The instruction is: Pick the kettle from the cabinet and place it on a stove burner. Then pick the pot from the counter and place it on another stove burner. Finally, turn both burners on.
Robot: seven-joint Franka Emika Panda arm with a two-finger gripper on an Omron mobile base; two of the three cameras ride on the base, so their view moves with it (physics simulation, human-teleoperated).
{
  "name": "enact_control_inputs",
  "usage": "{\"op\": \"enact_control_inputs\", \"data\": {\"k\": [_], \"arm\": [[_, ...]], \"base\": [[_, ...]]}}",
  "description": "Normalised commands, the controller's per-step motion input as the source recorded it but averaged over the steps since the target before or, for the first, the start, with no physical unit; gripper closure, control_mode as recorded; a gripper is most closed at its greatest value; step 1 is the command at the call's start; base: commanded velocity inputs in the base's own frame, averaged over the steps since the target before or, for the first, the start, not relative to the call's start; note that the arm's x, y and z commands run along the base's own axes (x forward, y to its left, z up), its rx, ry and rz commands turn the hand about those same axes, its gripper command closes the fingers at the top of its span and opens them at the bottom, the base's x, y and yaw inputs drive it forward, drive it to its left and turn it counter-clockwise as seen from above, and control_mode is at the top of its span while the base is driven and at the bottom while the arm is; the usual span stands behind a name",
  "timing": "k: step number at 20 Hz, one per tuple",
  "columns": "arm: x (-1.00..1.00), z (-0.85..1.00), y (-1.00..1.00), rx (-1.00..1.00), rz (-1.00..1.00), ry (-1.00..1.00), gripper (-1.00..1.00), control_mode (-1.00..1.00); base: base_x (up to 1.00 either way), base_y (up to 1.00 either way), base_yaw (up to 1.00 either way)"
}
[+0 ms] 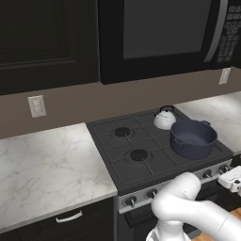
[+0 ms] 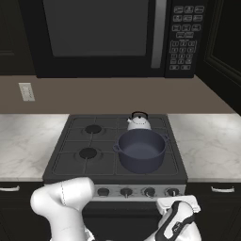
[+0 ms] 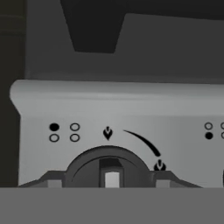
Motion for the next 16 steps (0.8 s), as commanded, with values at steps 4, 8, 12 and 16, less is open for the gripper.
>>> {"op": "enact_control_inputs", "data": {"k": [4,8,12,16], "arm": [[0.0,-0.01,0.17,0.0,0.0,0.0,1.0,-1.0],[0.0,-0.02,0.01,-0.02,0.02,0.0,1.0,-1.0],[0.0,0.0,0.0,-0.09,0.03,0.0,1.0,-1.0],[0.0,0.02,0.0,-0.16,0.01,0.0,1.0,-1.0]], "base": [[0.0,0.0,0.0],[0.0,0.0,0.0],[0.0,0.0,0.0],[0.0,0.0,0.0]]}}
